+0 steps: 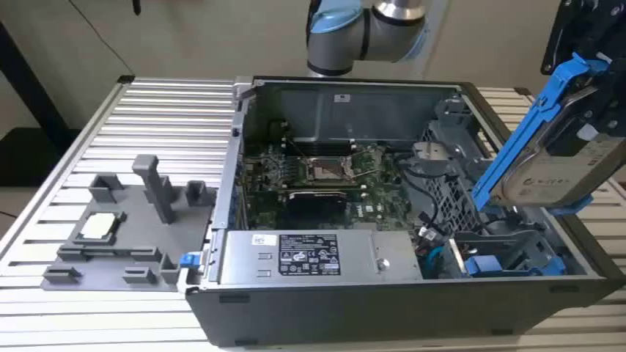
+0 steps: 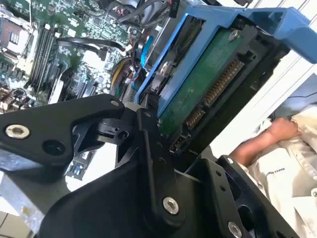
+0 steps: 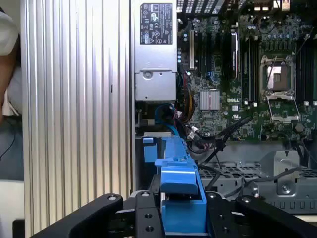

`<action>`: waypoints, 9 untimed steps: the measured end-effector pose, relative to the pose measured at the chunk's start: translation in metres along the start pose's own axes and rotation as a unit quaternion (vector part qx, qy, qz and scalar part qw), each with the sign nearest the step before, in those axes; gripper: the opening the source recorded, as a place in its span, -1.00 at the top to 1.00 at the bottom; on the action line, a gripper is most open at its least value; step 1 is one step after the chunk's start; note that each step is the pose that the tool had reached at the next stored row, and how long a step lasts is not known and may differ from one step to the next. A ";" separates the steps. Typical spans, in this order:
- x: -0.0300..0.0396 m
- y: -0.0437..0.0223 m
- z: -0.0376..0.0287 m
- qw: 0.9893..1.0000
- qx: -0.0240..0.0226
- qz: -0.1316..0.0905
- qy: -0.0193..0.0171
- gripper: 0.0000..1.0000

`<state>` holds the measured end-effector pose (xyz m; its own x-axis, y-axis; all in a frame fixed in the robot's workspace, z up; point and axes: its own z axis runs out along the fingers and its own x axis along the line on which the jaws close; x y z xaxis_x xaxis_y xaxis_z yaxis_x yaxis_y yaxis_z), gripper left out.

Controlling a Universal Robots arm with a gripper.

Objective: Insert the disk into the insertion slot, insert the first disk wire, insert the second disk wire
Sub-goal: 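Insert the disk into the insertion slot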

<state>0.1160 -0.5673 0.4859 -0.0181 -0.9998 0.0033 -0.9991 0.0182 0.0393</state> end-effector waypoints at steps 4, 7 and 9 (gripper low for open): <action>0.0000 0.0000 0.0000 1.000 0.000 0.000 0.000 0.35; 0.0000 -0.0001 0.0010 1.000 0.000 0.000 0.000 0.35; 0.0000 -0.0001 0.0023 1.000 0.000 0.000 0.000 0.35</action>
<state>0.1160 -0.5673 0.4835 -0.0180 -0.9998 0.0033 -0.9991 0.0182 0.0386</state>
